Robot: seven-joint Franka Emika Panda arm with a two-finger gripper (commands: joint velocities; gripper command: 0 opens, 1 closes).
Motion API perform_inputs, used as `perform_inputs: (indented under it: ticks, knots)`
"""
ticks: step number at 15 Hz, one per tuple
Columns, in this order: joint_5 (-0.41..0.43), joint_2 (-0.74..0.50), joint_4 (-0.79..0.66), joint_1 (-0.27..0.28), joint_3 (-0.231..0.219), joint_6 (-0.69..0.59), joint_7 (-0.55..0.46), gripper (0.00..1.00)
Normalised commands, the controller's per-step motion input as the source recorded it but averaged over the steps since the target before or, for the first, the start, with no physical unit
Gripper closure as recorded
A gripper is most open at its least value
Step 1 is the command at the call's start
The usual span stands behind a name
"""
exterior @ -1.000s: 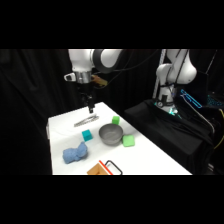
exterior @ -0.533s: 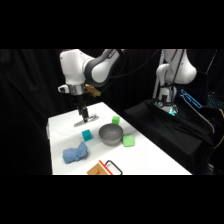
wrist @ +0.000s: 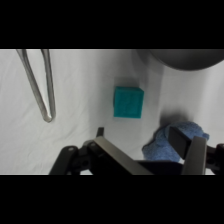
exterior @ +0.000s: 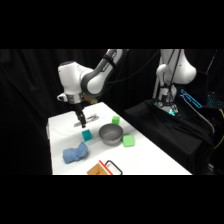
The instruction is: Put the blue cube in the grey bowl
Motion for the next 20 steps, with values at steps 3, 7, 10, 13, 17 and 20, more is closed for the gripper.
perform_inputs:
  ticks: [3,7,10,13,17,20]
  knots:
    - [0.016,0.15,0.12,-0.07,0.052,0.16,0.04,0.0]
    - [0.027,0.17,0.11,-0.071,0.055,0.19,0.04,0.0]
    - [0.052,0.21,0.15,-0.076,0.07,0.19,0.04,0.0]
    - [0.068,0.21,0.18,-0.078,0.088,0.17,0.02,0.0]
    - [0.078,0.18,0.18,-0.082,0.088,0.14,0.0,0.0]
    - [0.087,0.14,0.14,-0.091,0.088,0.13,-0.02,0.0]
